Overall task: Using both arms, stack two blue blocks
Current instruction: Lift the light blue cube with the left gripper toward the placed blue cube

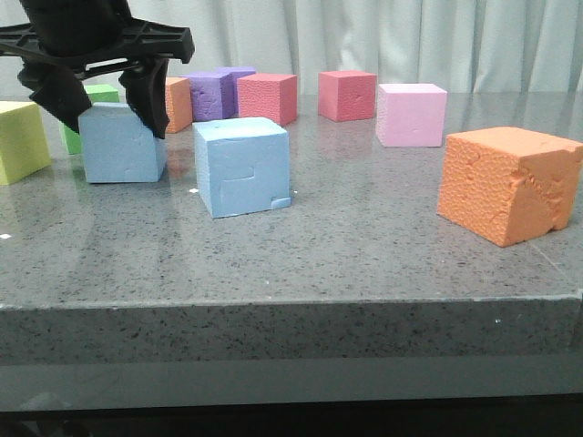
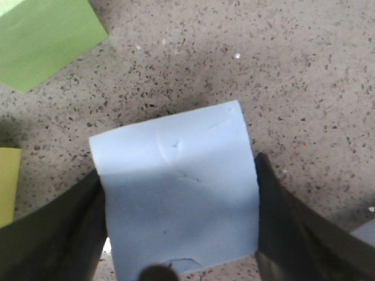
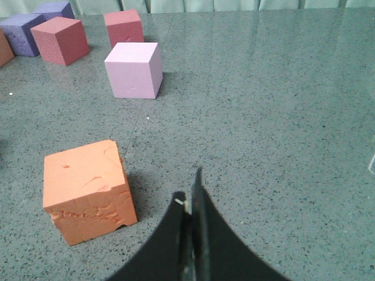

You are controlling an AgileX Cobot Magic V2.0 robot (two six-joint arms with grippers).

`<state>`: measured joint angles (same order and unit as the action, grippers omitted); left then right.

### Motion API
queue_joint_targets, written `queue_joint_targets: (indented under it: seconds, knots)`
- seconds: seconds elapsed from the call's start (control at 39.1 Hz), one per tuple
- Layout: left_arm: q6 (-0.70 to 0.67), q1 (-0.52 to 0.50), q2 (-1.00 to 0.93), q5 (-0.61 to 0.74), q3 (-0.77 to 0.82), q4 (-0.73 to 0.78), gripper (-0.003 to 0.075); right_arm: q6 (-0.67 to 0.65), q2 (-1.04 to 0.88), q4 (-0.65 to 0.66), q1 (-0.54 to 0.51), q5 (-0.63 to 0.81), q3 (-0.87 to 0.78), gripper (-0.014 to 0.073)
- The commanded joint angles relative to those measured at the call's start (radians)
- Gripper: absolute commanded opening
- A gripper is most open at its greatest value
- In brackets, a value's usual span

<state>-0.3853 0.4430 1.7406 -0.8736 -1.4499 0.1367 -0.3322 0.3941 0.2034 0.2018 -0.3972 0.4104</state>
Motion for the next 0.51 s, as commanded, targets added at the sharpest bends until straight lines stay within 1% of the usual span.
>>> queue_joint_targets:
  seconds: [0.0, 0.28, 0.49]
  knots:
    - [-0.011, 0.004, -0.048, 0.006, -0.052, -0.005, 0.0330, 0.010, 0.003, 0.007, -0.004, 0.084, 0.025, -0.0067]
    - [0.001, 0.004, -0.054, -0.168, -0.214, -0.010, 0.0330, 0.010, 0.003, 0.007, -0.004, 0.084, 0.025, -0.0067]
    - [0.022, 0.020, -0.054, -0.268, -0.287, -0.020, 0.0330, 0.010, 0.003, 0.007, -0.004, 0.085, 0.025, -0.0067]
